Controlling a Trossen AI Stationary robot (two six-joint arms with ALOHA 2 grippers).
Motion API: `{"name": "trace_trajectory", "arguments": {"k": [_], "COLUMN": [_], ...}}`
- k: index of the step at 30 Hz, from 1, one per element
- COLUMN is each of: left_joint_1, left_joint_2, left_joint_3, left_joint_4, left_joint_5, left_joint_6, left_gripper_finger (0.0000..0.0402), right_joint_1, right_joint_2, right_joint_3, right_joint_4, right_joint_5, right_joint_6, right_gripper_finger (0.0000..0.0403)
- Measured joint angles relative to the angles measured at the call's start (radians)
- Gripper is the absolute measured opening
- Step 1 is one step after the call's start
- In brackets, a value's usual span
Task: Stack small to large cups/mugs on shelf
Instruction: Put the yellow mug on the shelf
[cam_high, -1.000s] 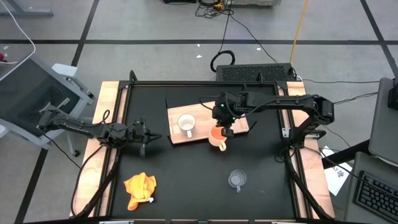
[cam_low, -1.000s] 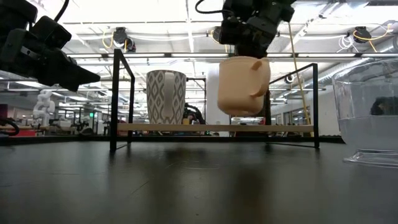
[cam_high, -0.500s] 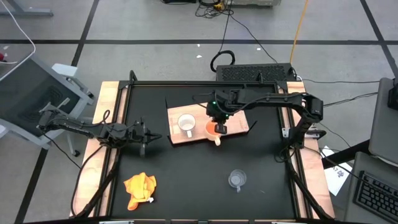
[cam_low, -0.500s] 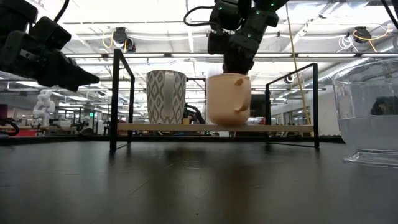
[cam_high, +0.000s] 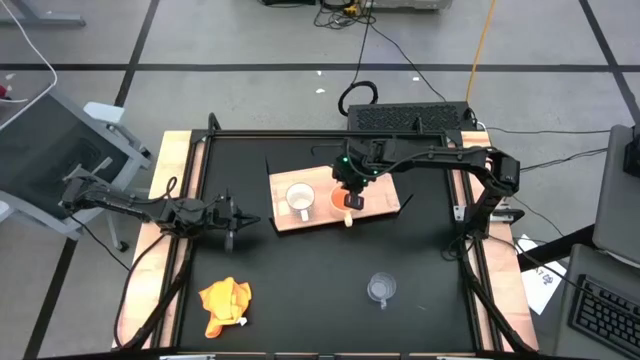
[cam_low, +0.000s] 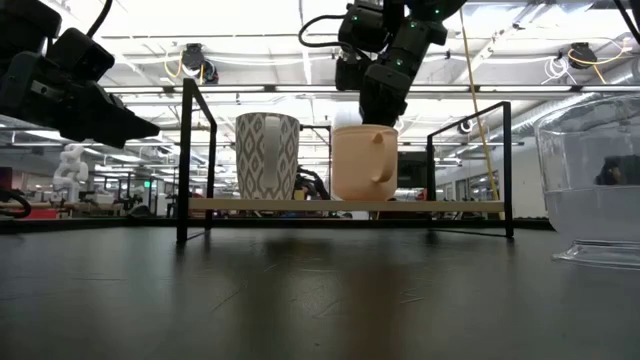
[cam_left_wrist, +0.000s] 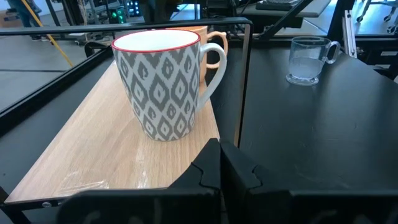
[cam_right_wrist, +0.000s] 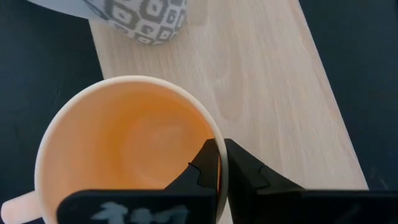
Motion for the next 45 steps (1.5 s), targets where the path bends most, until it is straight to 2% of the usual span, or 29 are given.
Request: {"name": "trace_trajectory", "arguments": {"k": [18,45], "left_joint_1": [0.0,0.0], "left_joint_2": [0.0,0.0], "left_joint_3": [0.0,0.0], "left_joint_4": [0.002,-0.009], "left_joint_5": [0.0,0.0], "left_joint_6": [-0.002,-0.002], "left_gripper_finger": [0.0001,0.0001], "right_joint_1": [-0.019,-0.019], "right_joint_2": [0.002,0.061], "right_joint_3": [0.035,0.041], "right_joint_4": [-0.097,-0.01], "right_joint_5": [0.006,-0.046], "right_joint_6": [-0.041,-0.009], "right_gripper_finger": [0.0002,0.0002]}}
